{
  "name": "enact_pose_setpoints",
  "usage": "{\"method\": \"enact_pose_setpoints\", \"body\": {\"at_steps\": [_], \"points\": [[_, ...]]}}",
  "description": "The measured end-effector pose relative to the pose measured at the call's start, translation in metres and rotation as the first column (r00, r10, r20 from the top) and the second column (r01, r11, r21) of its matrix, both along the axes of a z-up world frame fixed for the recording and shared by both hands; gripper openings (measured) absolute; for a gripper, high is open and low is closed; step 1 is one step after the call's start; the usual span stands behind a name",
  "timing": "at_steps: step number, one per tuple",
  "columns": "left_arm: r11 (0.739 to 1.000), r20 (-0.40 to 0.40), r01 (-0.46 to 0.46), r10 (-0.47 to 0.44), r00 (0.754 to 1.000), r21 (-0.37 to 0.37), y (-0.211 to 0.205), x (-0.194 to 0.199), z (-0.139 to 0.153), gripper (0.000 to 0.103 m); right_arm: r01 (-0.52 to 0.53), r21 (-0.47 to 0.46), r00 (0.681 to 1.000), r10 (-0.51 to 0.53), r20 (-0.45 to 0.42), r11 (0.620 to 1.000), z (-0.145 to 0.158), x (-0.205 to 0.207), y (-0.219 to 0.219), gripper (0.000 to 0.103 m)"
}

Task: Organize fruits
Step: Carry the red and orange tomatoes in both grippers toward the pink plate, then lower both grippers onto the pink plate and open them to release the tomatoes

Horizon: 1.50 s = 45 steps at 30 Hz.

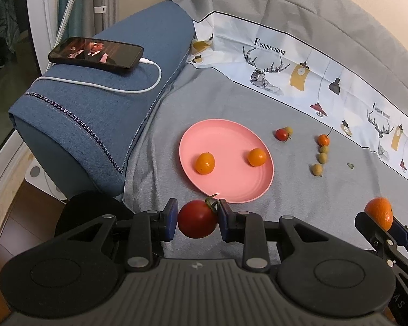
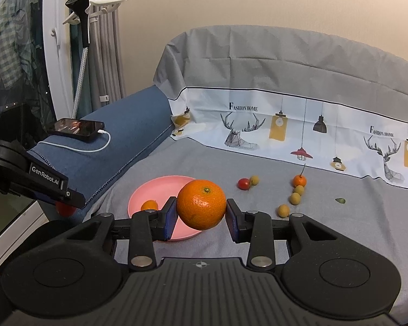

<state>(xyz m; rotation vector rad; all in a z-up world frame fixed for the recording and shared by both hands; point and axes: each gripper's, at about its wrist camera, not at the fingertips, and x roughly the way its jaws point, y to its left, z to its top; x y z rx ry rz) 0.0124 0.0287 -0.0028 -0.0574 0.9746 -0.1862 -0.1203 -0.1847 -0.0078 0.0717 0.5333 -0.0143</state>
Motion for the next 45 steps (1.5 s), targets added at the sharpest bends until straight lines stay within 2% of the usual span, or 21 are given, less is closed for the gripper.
{"method": "enact_pose_setpoints", "body": {"at_steps": [27,45], "points": [[1.000,-0.041,-0.017,0.017,0.999,0.004,0.003,0.024,-0.016,0.034,-0.014,-0.008,0.998,0.014,-0.066,1.000,-0.014,0.027,0.002,0.039],[0.999,-0.068,-0.023,0.026,0.997,0.040,-0.020,0.091,-0.044,0.034,-0.035,0.006,0.989,0.036,-0.144,0.999,-0.049,0.091,0.006,0.039]]}}
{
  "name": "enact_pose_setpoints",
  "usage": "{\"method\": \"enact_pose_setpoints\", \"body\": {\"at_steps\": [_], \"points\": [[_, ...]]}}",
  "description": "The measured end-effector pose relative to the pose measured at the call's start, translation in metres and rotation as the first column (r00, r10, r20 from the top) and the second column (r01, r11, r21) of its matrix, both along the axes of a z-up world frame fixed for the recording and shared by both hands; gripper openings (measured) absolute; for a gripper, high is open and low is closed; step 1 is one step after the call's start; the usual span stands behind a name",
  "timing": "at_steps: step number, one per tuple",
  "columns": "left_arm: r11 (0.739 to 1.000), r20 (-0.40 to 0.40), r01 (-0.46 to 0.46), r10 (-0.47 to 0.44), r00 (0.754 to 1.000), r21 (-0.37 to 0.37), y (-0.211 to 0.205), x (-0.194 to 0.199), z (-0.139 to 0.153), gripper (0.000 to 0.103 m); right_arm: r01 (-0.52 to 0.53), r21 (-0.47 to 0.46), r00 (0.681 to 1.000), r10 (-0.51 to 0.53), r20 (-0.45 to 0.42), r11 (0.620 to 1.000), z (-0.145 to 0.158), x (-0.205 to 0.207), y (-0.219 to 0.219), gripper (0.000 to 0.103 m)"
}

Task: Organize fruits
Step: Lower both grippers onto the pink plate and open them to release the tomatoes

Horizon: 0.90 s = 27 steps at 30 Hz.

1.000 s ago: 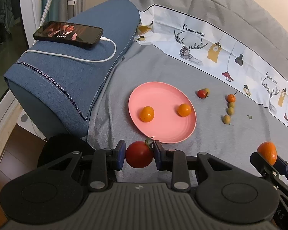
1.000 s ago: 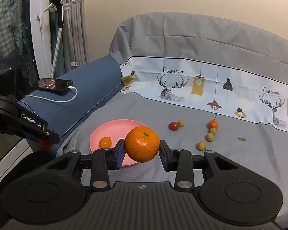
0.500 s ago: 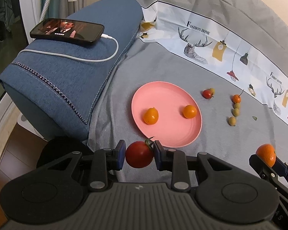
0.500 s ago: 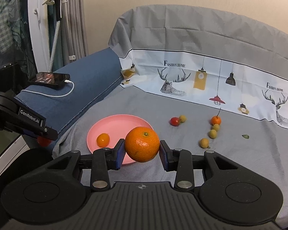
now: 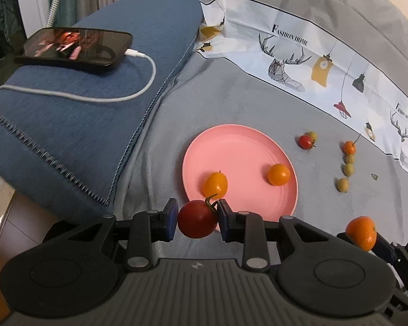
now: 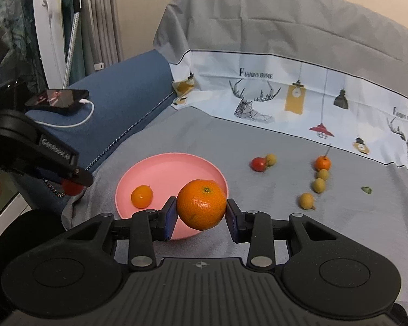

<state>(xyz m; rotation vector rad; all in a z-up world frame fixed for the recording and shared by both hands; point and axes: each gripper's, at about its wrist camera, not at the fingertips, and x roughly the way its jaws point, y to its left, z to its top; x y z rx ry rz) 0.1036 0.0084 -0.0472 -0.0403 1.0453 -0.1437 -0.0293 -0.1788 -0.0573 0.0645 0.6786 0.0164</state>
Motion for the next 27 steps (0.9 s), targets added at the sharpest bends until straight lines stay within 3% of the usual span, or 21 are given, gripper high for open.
{"method": "enact_pose_setpoints", "body": {"at_steps": [14,24,27], "points": [[0.998,-0.054,0.050,-0.048,0.997,0.028,-0.028,0.056,-0.039,0.034,-0.034,-0.003,0.997,0.034,-0.073,0.999,-0.038,0.063,0.010,0.039],[0.992,-0.098,0.083,-0.073,0.992,0.096,-0.040,0.083,-0.077,0.035,-0.060,-0.022,0.989,0.056,-0.134,0.998,-0.068,0.094,0.016,0.039],[0.989,-0.076,0.091,-0.082,0.994,0.115,-0.043,0.085,-0.078,0.035,-0.064,-0.025,0.988,0.060,-0.143,0.998,-0.073,0.099,0.017,0.039]]}}
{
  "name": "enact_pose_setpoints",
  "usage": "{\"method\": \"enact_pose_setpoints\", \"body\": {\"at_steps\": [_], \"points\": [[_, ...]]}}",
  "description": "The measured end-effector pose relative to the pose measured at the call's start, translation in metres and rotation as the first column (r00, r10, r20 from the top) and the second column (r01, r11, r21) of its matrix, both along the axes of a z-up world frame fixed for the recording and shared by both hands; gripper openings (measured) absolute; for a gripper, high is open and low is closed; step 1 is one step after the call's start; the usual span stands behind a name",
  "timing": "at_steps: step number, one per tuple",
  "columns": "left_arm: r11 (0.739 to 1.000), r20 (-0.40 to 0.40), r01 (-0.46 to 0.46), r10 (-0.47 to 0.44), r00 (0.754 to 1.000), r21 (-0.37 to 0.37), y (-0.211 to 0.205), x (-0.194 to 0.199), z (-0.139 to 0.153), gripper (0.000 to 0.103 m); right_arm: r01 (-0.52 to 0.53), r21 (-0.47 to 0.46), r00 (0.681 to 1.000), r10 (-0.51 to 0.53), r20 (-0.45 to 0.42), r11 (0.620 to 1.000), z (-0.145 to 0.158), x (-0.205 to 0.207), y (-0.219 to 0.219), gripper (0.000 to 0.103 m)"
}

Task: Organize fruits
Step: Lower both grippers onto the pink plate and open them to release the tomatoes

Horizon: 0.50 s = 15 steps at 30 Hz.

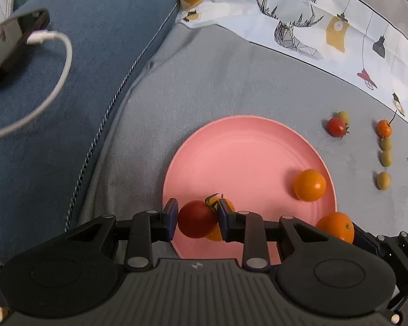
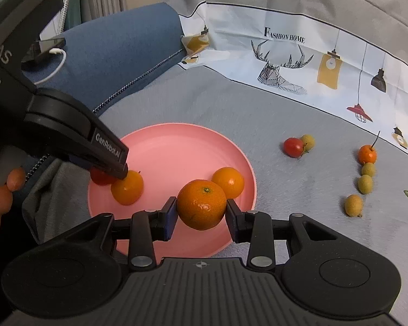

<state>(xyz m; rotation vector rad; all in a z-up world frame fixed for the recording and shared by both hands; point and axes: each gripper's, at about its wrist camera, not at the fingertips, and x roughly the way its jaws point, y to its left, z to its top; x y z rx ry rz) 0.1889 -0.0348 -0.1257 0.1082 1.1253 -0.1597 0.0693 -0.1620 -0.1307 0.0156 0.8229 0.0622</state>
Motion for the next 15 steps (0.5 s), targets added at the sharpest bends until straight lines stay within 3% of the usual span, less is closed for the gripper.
{"method": "enact_pose_setpoints", "body": {"at_steps": [6,7,8,10,11,12,15], "points": [[1.000,-0.002,0.001,-0.001,1.000,0.005,-0.003,0.008,-0.002,0.035,-0.014,-0.008,1.000,0.013,-0.006,1.000,-0.005,0.007,0.002,0.039],[1.000,0.003,0.003,-0.003,1.000,0.003,-0.003,0.009,-0.001,0.039,-0.015,-0.006,1.000,0.015,-0.004,1.000,-0.005,0.008,0.003,0.039],[1.000,0.011,0.008,-0.008,1.000,0.000,-0.003,0.010,0.001,0.045,-0.018,-0.002,1.000,0.018,-0.003,1.000,-0.004,0.010,0.002,0.040],[1.000,0.036,0.008,-0.007,0.999,-0.012,-0.002,0.009,0.008,0.094,-0.018,0.013,1.000,0.018,0.007,1.000,-0.001,0.012,0.001,0.043],[1.000,0.066,-0.009,0.010,0.998,-0.013,0.000,0.007,0.013,0.102,-0.017,0.017,1.000,0.017,0.016,1.000,0.002,0.013,0.000,0.055],[1.000,0.108,-0.027,0.028,0.994,-0.011,0.001,0.004,0.018,0.103,-0.018,0.017,1.000,0.017,0.026,1.000,0.006,0.013,0.000,0.068],[1.000,0.124,-0.009,0.009,0.992,0.000,0.001,-0.003,0.027,0.103,-0.023,0.012,0.998,0.023,0.055,1.000,0.016,0.007,0.000,0.082]]}}
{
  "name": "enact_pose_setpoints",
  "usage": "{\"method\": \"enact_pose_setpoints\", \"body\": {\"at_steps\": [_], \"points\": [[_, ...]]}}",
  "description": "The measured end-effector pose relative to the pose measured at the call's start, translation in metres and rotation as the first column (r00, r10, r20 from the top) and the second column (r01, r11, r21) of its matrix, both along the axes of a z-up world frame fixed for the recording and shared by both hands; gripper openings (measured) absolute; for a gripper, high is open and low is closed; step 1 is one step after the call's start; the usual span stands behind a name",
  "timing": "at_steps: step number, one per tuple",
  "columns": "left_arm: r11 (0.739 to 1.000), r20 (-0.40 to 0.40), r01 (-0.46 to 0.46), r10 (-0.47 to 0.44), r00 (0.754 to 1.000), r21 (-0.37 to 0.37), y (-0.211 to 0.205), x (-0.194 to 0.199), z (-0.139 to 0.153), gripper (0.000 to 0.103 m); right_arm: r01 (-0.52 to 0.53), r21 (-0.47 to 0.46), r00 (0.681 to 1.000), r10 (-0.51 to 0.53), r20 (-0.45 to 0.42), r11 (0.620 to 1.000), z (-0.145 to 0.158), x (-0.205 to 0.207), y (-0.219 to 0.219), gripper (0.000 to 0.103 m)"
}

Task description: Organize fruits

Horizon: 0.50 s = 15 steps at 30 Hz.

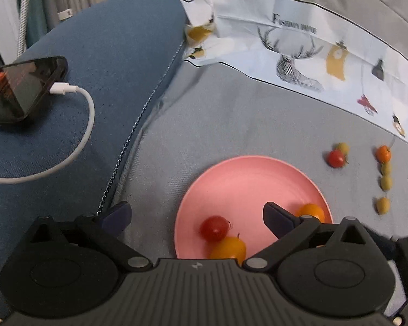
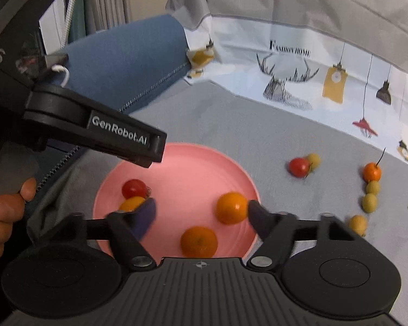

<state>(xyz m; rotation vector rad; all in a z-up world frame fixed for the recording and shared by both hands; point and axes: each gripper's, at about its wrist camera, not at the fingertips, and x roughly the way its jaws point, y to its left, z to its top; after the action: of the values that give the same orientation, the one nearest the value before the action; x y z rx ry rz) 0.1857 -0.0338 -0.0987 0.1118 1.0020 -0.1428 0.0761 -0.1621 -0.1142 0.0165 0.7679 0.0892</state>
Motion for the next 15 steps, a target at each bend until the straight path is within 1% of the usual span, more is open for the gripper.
{"method": "enact_pose_setpoints", "body": {"at_steps": [3,5,9,12,15], "points": [[1.000,-0.013,0.018,-0.018,1.000,0.005,0.002,-0.013,0.006,0.103,-0.009,-0.006,1.000,0.009,-0.007,1.000,0.007,-0.011,0.000,0.088],[1.000,-0.008,0.026,-0.026,1.000,0.014,0.005,-0.025,0.010,0.103,-0.006,-0.004,1.000,0.006,-0.020,1.000,0.011,-0.020,0.001,0.089],[1.000,0.002,0.012,-0.012,1.000,0.019,0.019,-0.054,0.022,0.103,0.005,0.000,0.999,-0.005,-0.034,1.000,0.023,-0.046,0.002,0.092],[1.000,0.009,-0.008,0.007,1.000,0.020,0.030,-0.075,0.032,0.103,0.011,-0.006,1.000,-0.011,-0.027,1.000,0.034,-0.065,0.002,0.094],[0.999,0.019,-0.023,0.022,1.000,0.022,0.039,-0.096,0.042,0.103,0.027,-0.021,1.000,-0.027,0.002,0.999,0.048,-0.086,0.003,0.095]]}}
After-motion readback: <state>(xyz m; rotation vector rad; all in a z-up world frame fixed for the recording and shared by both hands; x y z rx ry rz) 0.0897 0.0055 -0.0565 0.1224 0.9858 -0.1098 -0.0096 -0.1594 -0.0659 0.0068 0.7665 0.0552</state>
